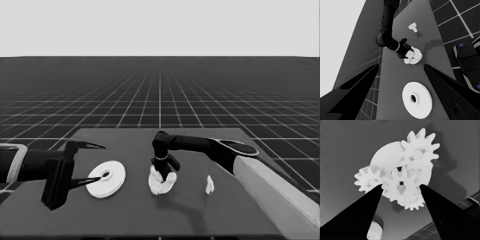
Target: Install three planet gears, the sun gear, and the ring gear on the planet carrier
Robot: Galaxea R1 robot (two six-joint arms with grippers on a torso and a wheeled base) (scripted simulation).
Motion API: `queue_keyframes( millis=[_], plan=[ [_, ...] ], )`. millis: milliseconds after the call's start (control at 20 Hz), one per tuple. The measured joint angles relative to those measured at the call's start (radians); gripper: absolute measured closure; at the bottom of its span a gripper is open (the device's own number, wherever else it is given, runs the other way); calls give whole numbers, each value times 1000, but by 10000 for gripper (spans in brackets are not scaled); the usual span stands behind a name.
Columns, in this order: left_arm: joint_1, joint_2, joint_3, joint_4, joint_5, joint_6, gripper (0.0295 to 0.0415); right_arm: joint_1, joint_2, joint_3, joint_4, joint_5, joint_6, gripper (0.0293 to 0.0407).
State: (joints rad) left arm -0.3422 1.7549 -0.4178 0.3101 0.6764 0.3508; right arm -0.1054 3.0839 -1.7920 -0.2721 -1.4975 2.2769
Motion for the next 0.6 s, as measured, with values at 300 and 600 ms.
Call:
queue_keyframes(
  millis=[300, 600],
  plan=[
    [0, 0, 0, 0, 0, 0, 326, 0, 0, 0, 0, 0, 63, 391],
    [0, 0, 0, 0, 0, 0, 326, 0, 0, 0, 0, 0, 77, 315]
  ],
)
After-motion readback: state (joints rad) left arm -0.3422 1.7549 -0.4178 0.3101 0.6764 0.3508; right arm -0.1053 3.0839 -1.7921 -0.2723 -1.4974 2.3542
